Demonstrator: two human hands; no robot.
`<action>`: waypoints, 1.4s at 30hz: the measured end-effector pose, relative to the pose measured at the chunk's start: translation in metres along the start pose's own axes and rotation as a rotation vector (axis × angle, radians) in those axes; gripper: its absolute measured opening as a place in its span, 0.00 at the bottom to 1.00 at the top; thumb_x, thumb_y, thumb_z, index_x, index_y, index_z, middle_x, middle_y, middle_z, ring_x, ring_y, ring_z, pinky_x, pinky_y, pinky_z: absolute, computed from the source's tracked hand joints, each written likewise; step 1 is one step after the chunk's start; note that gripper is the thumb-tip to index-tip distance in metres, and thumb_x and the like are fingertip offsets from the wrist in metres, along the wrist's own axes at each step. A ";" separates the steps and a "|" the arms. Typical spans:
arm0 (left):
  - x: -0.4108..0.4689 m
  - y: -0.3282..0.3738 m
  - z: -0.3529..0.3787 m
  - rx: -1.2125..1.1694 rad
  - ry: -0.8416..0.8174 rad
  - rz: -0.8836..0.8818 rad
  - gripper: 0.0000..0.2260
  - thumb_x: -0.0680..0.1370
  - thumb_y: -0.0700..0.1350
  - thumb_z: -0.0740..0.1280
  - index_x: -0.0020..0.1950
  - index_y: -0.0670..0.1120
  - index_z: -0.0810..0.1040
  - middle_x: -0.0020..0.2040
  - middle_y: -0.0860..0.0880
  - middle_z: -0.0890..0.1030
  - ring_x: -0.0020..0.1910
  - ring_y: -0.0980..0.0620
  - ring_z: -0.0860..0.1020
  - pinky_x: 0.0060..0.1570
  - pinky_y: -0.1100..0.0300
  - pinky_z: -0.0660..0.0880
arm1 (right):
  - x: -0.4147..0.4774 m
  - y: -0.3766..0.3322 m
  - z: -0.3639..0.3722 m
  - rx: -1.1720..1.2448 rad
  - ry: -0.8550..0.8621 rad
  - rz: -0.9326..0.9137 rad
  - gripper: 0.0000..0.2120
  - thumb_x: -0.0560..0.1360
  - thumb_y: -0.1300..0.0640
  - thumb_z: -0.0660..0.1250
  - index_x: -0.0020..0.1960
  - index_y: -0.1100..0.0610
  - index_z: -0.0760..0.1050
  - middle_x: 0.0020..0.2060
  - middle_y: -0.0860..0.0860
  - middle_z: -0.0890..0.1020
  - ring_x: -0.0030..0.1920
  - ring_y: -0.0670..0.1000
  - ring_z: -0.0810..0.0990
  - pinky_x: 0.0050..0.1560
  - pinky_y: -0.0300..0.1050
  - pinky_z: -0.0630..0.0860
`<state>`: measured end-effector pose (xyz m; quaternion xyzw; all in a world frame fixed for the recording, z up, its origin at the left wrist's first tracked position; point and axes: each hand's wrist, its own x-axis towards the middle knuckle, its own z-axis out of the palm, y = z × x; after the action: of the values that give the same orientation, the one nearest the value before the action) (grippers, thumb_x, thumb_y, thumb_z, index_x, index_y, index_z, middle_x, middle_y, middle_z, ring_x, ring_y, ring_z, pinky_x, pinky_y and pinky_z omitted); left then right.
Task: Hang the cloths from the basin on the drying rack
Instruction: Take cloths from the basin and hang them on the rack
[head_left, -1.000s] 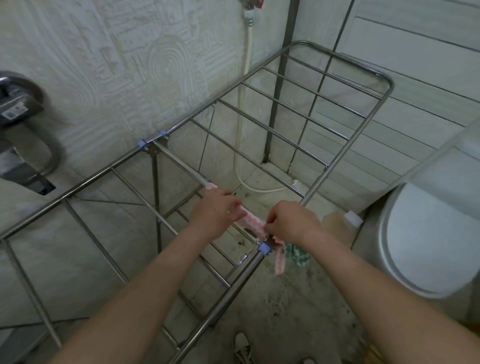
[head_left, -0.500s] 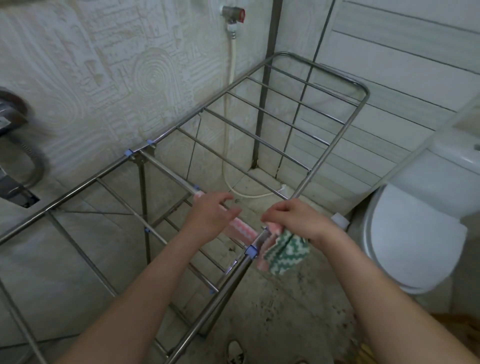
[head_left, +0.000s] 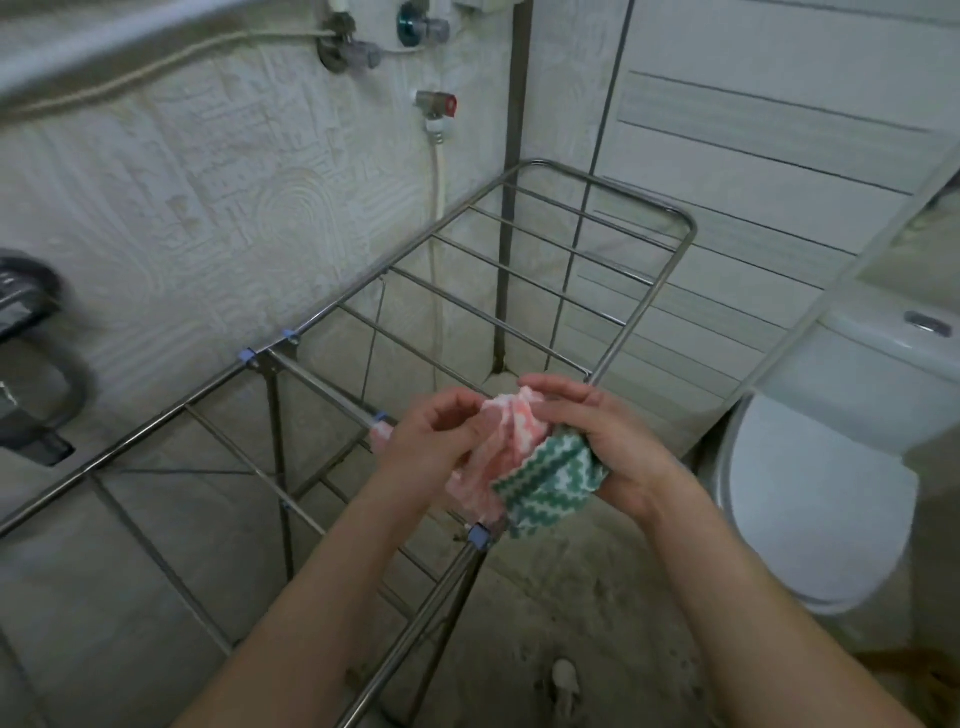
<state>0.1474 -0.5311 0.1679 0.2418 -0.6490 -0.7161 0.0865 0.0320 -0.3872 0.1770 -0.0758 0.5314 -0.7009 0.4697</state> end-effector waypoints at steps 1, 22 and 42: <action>0.002 0.005 0.000 -0.016 0.029 0.020 0.04 0.73 0.48 0.70 0.44 0.48 0.82 0.46 0.44 0.83 0.45 0.45 0.79 0.50 0.46 0.75 | 0.003 -0.005 -0.003 -0.060 -0.017 -0.016 0.15 0.71 0.70 0.67 0.55 0.58 0.80 0.44 0.56 0.84 0.40 0.53 0.81 0.47 0.47 0.79; 0.088 0.070 -0.014 0.856 -0.035 0.163 0.07 0.70 0.45 0.75 0.43 0.44 0.80 0.33 0.51 0.74 0.32 0.56 0.69 0.33 0.60 0.66 | 0.089 -0.127 -0.039 -1.308 -0.248 -0.395 0.02 0.74 0.54 0.70 0.45 0.50 0.82 0.40 0.42 0.82 0.42 0.41 0.79 0.40 0.37 0.75; 0.181 -0.046 -0.011 0.595 0.592 -0.064 0.07 0.69 0.37 0.64 0.41 0.48 0.79 0.38 0.45 0.83 0.38 0.45 0.82 0.43 0.48 0.80 | 0.129 0.003 -0.099 -1.178 0.261 -0.027 0.14 0.75 0.54 0.63 0.37 0.60 0.80 0.30 0.55 0.81 0.31 0.51 0.80 0.28 0.40 0.67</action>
<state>0.0038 -0.6133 0.0799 0.4714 -0.7669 -0.3994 0.1734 -0.0971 -0.4160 0.0823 -0.2432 0.8824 -0.2981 0.2708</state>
